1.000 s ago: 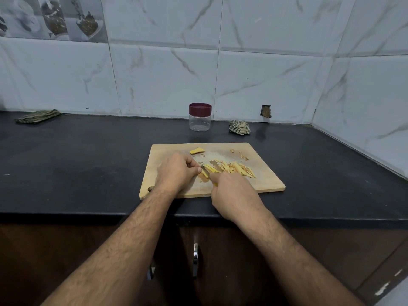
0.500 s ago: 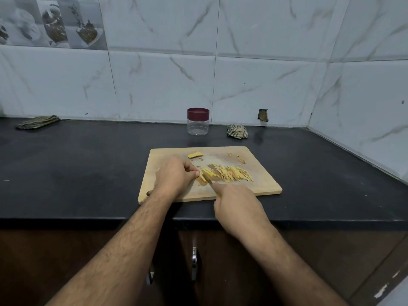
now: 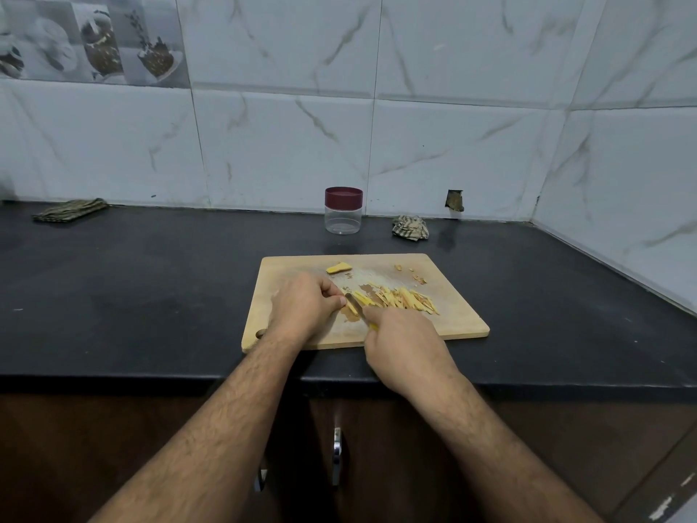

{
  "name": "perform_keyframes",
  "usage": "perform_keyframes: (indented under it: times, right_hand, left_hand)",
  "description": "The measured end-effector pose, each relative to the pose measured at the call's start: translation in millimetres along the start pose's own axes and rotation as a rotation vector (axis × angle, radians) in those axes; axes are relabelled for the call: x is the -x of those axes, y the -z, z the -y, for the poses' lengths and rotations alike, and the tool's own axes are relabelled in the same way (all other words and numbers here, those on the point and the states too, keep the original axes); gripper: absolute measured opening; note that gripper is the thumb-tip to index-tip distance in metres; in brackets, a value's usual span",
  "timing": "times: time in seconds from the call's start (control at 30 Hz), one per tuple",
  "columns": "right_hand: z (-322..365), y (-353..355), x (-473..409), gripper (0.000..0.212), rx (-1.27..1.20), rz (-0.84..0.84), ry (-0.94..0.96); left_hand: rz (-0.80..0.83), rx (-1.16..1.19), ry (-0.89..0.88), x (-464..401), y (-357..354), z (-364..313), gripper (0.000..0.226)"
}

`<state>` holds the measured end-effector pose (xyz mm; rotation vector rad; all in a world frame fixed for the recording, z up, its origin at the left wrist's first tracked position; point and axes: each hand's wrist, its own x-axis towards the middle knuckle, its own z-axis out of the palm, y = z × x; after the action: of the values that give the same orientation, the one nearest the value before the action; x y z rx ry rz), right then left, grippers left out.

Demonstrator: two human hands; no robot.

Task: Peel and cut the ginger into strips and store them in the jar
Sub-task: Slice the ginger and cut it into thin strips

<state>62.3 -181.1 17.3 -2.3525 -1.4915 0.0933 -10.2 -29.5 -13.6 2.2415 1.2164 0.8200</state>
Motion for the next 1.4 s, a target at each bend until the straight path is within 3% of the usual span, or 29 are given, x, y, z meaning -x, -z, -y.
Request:
perform_keyframes:
  times: [0.63, 1.13, 1.4]
  right_hand:
    - [-7.2, -3.7, 18.7, 0.045, 0.086, 0.044, 0.028]
    - [-10.4, 0.0, 14.5, 0.051, -0.022, -0.021, -0.046]
    - [0.1, 0.1, 1.2, 0.050, -0.020, -0.013, 0.014]
  left_hand:
    - [0.003, 0.003, -0.016, 0.0, -0.7, 0.9, 0.025]
    - [0.016, 0.008, -0.007, -0.3, 0.2, 0.7, 0.027]
    - [0.009, -0.006, 0.000, 0.6, -0.2, 0.1, 0.028]
